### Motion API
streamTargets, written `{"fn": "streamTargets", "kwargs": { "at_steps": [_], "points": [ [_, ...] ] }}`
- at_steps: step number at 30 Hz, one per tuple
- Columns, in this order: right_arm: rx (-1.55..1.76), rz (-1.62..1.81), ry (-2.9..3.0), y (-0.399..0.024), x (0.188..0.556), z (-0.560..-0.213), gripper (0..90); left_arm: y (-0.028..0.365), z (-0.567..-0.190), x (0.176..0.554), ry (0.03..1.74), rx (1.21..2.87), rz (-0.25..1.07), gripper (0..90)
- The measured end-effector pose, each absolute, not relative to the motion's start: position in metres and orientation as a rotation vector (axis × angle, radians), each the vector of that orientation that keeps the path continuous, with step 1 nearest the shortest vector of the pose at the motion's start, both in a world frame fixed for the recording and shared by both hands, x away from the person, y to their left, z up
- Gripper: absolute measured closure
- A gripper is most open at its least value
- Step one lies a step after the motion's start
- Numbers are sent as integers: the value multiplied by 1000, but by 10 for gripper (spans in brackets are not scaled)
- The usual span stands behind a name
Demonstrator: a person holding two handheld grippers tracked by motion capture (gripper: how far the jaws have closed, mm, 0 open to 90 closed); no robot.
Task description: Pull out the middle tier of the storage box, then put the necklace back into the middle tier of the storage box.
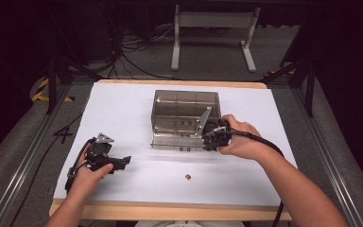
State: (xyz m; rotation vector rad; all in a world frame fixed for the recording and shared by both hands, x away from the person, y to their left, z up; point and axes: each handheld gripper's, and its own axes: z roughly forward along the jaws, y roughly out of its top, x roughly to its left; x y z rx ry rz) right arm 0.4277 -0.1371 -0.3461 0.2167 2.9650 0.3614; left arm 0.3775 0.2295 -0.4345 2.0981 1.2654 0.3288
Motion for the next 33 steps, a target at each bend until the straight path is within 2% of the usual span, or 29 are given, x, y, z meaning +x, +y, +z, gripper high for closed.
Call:
{"fn": "streamTargets", "kwargs": {
  "at_steps": [14, 33],
  "points": [
    [326, 432, 2964, -135, 419, -335, 725, 229, -435, 378, 1264, 2098, 330, 41],
    [270, 515, 2982, -122, 402, -339, 712, 229, -435, 378, 1264, 2103, 331, 41]
  ]
}}
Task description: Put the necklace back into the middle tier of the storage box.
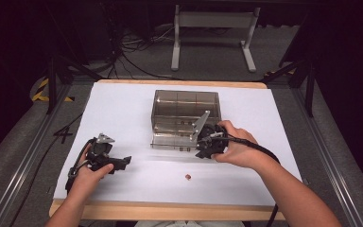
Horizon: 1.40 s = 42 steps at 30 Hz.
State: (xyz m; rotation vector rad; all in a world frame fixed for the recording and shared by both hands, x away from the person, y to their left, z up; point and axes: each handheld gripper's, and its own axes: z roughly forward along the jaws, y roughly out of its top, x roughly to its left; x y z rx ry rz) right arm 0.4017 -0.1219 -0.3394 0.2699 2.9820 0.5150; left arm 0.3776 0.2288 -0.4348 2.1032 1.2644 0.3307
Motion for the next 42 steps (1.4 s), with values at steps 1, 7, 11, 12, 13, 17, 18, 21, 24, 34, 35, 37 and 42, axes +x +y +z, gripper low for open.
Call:
{"fn": "streamTargets", "kwargs": {
  "at_steps": [1, 7, 11, 12, 13, 17, 18, 21, 24, 34, 35, 37, 42],
  "points": [
    [271, 520, 2986, -121, 401, -340, 711, 229, -435, 378, 1266, 2102, 333, 41],
    [269, 529, 3001, -116, 397, -345, 704, 229, -434, 377, 1262, 2104, 331, 41],
    [264, 526, 3014, -112, 395, -350, 696, 229, -435, 377, 1266, 2103, 333, 40],
    [245, 533, 3010, -111, 395, -351, 694, 229, -435, 377, 1266, 2103, 332, 41],
    [256, 530, 3021, -110, 394, -353, 692, 229, -435, 377, 1265, 2102, 333, 41],
    [262, 537, 3024, -108, 393, -355, 683, 229, -435, 378, 1266, 2101, 333, 41],
    [266, 540, 3032, -107, 392, -356, 681, 229, -435, 378, 1265, 2102, 333, 41],
    [257, 539, 3035, -105, 391, -359, 676, 229, -435, 377, 1262, 2104, 331, 40],
    [248, 543, 3041, -104, 391, -361, 674, 229, -435, 377, 1263, 2104, 331, 41],
    [226, 534, 3062, -97, 386, -373, 665, 228, -435, 377, 1265, 2101, 332, 41],
    [229, 535, 3069, -96, 386, -374, 664, 228, -435, 377, 1265, 2100, 332, 41],
    [222, 528, 3074, -95, 385, -377, 662, 228, -435, 377, 1265, 2100, 331, 40],
    [205, 503, 3095, -91, 383, -384, 658, 229, -435, 378, 1264, 2103, 330, 41]
  ]
}}
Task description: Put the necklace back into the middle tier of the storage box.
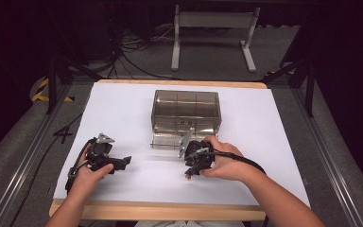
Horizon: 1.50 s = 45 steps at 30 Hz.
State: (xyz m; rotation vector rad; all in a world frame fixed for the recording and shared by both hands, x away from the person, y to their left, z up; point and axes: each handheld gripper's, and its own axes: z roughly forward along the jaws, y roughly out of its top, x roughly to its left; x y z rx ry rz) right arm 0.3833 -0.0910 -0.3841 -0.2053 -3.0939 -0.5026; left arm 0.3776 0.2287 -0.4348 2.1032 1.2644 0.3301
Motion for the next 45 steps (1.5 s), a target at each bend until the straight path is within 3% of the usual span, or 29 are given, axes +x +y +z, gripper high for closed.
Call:
{"fn": "streamTargets", "kwargs": {
  "at_steps": [22, 31, 45],
  "points": [
    [-165, -429, -3086, -81, 377, -406, 676, 229, -435, 378, 1264, 2105, 330, 41],
    [-159, -372, -3115, -80, 376, -411, 789, 229, -435, 378, 1264, 2105, 331, 40],
    [-168, -415, -3109, -82, 378, -401, 796, 229, -435, 377, 1263, 2104, 331, 40]
  ]
}}
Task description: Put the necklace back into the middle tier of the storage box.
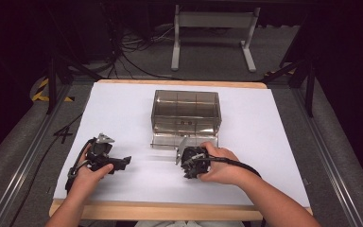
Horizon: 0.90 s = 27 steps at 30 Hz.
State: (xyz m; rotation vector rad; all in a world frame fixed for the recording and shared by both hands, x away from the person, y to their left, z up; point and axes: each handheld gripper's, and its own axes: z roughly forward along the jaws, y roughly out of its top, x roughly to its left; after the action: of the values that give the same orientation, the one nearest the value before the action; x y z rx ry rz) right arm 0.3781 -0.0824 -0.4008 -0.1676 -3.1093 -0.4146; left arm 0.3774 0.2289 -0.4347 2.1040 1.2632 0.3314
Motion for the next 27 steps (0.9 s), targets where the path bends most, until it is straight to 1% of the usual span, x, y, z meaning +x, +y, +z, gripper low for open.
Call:
{"fn": "streamTargets", "kwargs": {
  "at_steps": [27],
  "points": [
    [-224, -545, -3101, -90, 381, -368, 797, 229, -435, 377, 1263, 2099, 329, 40]
  ]
}}
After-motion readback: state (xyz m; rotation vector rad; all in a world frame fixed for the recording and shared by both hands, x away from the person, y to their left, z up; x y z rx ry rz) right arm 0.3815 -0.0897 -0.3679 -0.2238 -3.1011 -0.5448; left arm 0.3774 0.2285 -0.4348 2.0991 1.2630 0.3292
